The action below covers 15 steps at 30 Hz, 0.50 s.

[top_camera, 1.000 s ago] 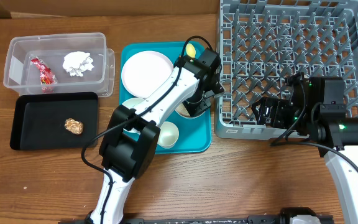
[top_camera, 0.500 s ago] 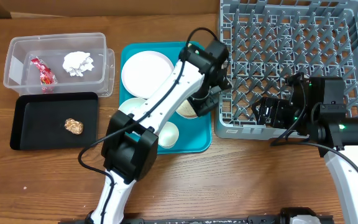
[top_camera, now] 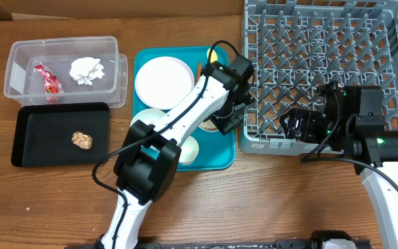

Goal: Sort waste into correct bins and load items into the dishwasher

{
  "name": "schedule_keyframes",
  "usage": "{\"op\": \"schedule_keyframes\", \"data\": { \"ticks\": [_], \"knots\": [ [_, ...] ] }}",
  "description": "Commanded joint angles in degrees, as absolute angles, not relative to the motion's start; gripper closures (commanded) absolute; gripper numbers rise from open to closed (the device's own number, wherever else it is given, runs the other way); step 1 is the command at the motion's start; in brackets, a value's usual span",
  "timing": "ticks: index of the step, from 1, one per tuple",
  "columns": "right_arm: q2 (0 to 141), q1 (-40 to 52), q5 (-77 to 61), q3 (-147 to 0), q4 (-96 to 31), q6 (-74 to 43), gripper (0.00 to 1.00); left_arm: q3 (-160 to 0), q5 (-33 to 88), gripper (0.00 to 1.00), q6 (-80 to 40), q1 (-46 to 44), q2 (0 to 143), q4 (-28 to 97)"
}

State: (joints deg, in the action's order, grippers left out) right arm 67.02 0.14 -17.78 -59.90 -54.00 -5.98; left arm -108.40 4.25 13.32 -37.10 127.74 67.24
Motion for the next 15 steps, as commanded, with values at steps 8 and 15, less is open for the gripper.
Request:
{"op": "schedule_keyframes", "data": {
  "ticks": [8, 15],
  "knots": [
    [67.00, 0.27, -18.11, -61.45, -53.84, -5.74, 0.00, -108.18, 0.16, 0.60, -21.10, -34.28, 127.81, 65.25],
    [67.00, 0.27, -18.11, -61.45, -53.43, -5.74, 0.00, -108.20, 1.56, 0.65, -22.33, -33.41, 127.81, 65.06]
  ]
}}
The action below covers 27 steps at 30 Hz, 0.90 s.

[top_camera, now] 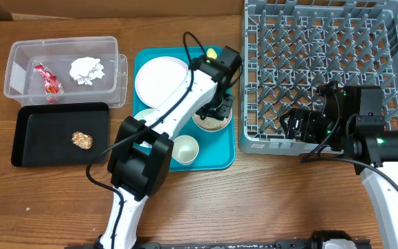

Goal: Sort waste into correct bins and load items into the dishwasher

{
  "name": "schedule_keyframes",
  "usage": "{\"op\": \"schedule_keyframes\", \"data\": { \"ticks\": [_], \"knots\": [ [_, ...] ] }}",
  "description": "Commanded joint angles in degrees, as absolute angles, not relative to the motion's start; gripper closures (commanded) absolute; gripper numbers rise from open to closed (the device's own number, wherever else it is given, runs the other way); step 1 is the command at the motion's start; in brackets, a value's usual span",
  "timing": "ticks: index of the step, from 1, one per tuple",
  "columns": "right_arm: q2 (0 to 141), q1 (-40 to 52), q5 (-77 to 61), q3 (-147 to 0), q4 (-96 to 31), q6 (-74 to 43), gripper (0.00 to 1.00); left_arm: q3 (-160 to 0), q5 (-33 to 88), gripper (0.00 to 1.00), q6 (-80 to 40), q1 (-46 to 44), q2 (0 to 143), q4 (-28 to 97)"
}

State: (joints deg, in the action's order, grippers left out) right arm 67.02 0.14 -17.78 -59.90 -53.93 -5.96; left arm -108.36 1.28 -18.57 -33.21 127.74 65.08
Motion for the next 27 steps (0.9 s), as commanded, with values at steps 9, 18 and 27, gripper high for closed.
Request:
{"op": "schedule_keyframes", "data": {
  "ticks": [9, 18, 27],
  "knots": [
    [67.00, 0.27, -18.11, -61.45, -53.45, -5.76, 0.00, -108.20, 4.05, 0.62, -22.72, -33.45, 127.81, 64.12],
    [67.00, 0.27, -18.11, -61.45, -53.49, -5.74, 0.00, -108.27, 4.56, 0.57, -26.85, -30.70, 127.81, 56.80],
    [67.00, 0.27, -18.11, -61.45, -53.47, -5.76, 0.00, -109.62, 2.85, 0.56, -18.00, -29.91, 127.81, 60.25]
  ]
}}
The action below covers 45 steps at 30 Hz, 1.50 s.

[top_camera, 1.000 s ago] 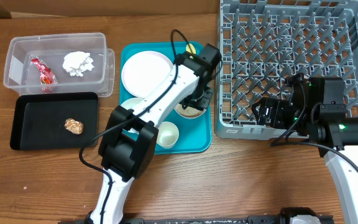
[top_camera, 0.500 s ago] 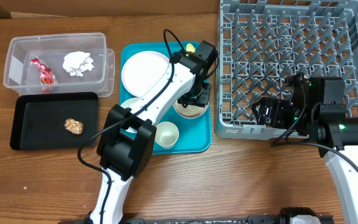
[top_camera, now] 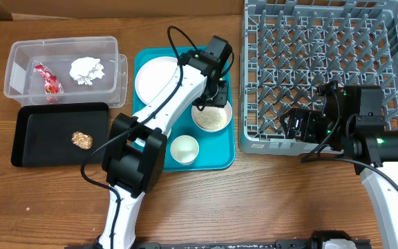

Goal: Sort waste into correct bins and load items into the dishwasher

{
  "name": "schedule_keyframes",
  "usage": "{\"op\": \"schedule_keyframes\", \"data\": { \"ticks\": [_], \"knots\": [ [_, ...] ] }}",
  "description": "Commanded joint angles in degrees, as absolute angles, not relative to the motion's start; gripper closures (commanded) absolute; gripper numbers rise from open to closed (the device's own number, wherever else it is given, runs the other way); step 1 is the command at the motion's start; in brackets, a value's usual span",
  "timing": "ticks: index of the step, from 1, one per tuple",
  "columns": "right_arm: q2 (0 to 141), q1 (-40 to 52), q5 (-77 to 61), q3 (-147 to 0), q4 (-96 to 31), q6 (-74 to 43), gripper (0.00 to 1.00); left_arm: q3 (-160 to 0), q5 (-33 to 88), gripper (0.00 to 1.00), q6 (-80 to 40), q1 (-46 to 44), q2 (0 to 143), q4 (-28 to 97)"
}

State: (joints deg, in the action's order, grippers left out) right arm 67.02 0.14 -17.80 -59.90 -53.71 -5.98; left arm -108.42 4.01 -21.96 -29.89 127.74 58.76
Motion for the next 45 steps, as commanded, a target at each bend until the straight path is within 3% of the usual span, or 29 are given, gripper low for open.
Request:
{"op": "schedule_keyframes", "data": {
  "ticks": [1, 7, 16, 27, 37, 43, 45],
  "knots": [
    [67.00, 0.27, -18.11, -61.45, -53.49, -5.76, 0.00, -109.78, 1.52, 0.56, -18.13, -29.76, 127.81, 62.00],
    [67.00, 0.27, -18.11, -61.45, -53.21, -5.74, 0.00, -109.69, -3.20, 0.55, -19.88, -28.16, 127.83, 67.70],
    [67.00, 0.27, -18.11, -61.45, -53.06, -5.74, 0.00, -107.77, -3.29, 0.52, -16.51, -27.66, 128.11, 63.61],
    [67.00, 0.27, -18.11, -61.45, -54.17, -5.74, 0.00, -107.77, -7.62, 0.51, -16.49, -25.85, 128.16, 67.59],
    [67.00, 0.27, -18.11, -61.45, -54.17, -5.74, 0.00, -109.84, -5.43, 0.54, -15.81, -24.88, 128.01, 68.40],
    [67.00, 0.27, -18.11, -61.45, -54.13, -5.74, 0.00, -115.04, 2.87, 0.42, -11.53, -26.96, 127.70, 66.92],
    [67.00, 0.27, -18.11, -61.45, -54.13, -5.74, 0.00, -114.96, 3.03, 0.43, -11.62, -28.40, 127.81, 65.91]
  ]
}}
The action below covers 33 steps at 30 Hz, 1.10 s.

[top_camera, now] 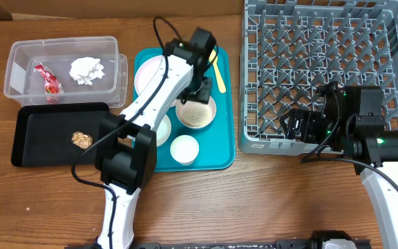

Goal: Sort waste into correct bins and load items into the dishwasher

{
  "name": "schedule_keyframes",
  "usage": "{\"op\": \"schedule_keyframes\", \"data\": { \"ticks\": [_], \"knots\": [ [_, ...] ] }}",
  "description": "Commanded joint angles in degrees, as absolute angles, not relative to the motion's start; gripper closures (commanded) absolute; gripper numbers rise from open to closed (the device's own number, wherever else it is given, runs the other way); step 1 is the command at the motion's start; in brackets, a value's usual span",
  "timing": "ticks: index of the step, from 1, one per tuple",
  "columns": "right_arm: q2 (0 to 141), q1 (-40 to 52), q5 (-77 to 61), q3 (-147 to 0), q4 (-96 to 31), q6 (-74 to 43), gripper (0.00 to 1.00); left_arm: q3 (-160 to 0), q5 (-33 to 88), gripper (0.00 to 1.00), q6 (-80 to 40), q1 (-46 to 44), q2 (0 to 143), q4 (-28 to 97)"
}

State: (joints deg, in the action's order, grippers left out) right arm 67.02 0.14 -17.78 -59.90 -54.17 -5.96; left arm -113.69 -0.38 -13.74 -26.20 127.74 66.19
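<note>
A bowl of beige food (195, 113) sits on the teal tray (223, 155), right of centre. My left gripper (201, 93) is at the bowl's far rim and looks shut on it. The arm hides part of the white plate (147, 77) and of a second white bowl (163, 129). A small white cup (184, 149) stands near the tray's front, and a yellow utensil (218, 67) lies along its right side. My right gripper (296, 125) hangs open at the front edge of the grey dish rack (323, 41), holding nothing.
A clear bin (19, 52) at far left holds a red wrapper (49, 81) and crumpled white paper (87, 69). Before it lies a black tray (33, 142) with a brown scrap (82, 140).
My left gripper and the food bowl have shifted left on the teal tray, away from the rack. The yellow utensil now shows in full. The right arm has not moved.
My left gripper first hung over the tray's right edge beside the rack, hiding the bowl. Then it sat at the rim of the food bowl. At each later moment gripper and bowl stood further left. The right arm stayed still throughout.
</note>
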Motion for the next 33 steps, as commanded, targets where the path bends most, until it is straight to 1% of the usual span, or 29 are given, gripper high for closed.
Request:
{"op": "schedule_keyframes", "data": {
  "ticks": [1, 5, 9, 12, 14, 18, 24, 25, 29, 33],
  "knots": [
    [67.00, 0.27, -18.11, -61.45, -54.15, -5.74, 0.00, -114.78, 3.03, 0.44, -12.21, -29.10, 128.14, 65.60],
    [67.00, 0.27, -18.11, -61.45, -54.22, -5.74, 0.00, -113.91, 2.26, 0.44, -15.84, -31.64, 129.16, 63.86],
    [67.00, 0.27, -18.11, -61.45, -54.76, -5.74, 0.00, -113.69, -1.10, 0.46, -20.64, -33.65, 131.20, 62.52],
    [67.00, 0.27, -18.11, -61.28, -55.68, -5.74, 0.00, -113.69, -3.70, 0.57, -23.14, -34.00, 132.35, 63.11],
    [67.00, 0.27, -18.09, -61.01, -56.07, -5.74, 0.00, -113.69, -4.40, 0.62, -24.80, -33.58, 132.35, 63.57],
    [67.07, 0.27, -18.11, -60.71, -56.31, -5.74, 0.00, -113.69, -3.16, 0.63, -26.87, -32.23, 132.42, 63.55],
    [67.07, 0.27, -18.11, -60.71, -56.25, -5.74, 0.00, -113.69, -2.85, 0.64, -26.11, -32.05, 133.75, 63.42],
    [67.07, 0.27, -18.09, -60.71, -56.21, -5.74, 0.00, -113.69, -2.59, 0.67, -25.67, -32.05, 133.75, 63.37],
    [67.07, 0.27, -18.09, -60.71, -56.05, -5.72, 0.00, -113.69, -1.54, 0.84, -25.28, -32.08, 133.75, 63.09],
    [67.07, 0.27, -18.09, -60.71, -56.07, -5.72, 0.00, -113.67, -1.48, 0.85, -25.30, -32.23, 133.78, 63.18]
  ]
}}
